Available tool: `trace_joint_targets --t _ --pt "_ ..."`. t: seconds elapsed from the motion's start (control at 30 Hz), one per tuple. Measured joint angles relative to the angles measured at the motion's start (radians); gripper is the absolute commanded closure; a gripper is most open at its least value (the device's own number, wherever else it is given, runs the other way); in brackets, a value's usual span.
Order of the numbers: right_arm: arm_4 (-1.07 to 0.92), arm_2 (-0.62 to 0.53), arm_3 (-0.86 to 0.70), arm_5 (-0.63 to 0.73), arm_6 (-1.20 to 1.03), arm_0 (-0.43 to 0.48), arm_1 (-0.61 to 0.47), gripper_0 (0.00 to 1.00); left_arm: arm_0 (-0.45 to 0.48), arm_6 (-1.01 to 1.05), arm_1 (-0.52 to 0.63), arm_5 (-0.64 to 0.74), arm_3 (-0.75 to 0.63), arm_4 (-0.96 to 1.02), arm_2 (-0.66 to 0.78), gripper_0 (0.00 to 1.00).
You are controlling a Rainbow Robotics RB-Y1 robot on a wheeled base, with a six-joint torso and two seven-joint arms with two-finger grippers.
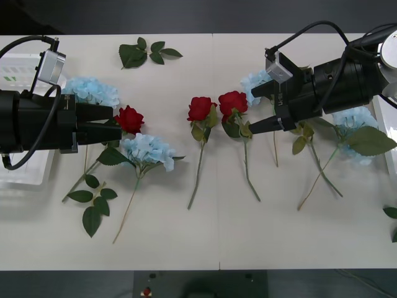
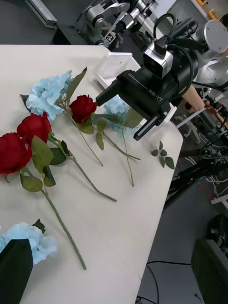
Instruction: Put the red flowers into the right box and the blue flowers into the left box
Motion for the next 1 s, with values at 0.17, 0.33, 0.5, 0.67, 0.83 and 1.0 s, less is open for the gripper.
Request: trace_joint_targets --t 0.17,0.33,0.5,0.67,0.83,1.0 --pt "0.000 0.000 0.000 0.000 0.000 0.000 0.000 0.00 0.000 0.000 0.000 0.000 0.000 0.000 0.000 0.03" --pt "0.000 0.000 0.000 0.000 0.000 0.000 0.000 0.00 0.000 0.000 0.000 0.000 0.000 0.000 0.000 0.03" --pt "0.000 0.000 0.000 0.000 0.000 0.000 0.000 0.00 0.000 0.000 0.000 0.000 0.000 0.000 0.000 0.03" --pt "0.000 0.000 0.000 0.000 0.000 0.000 0.000 0.00 0.000 0.000 0.000 0.000 0.000 0.000 0.000 0.03" --pt "0.000 0.000 0.000 0.000 0.000 0.000 0.000 0.00 0.000 0.000 0.000 0.000 0.000 0.000 0.000 0.03" --pt "0.000 0.000 0.000 0.000 0.000 0.000 0.000 0.00 0.000 0.000 0.000 0.000 0.000 0.000 0.000 0.03"
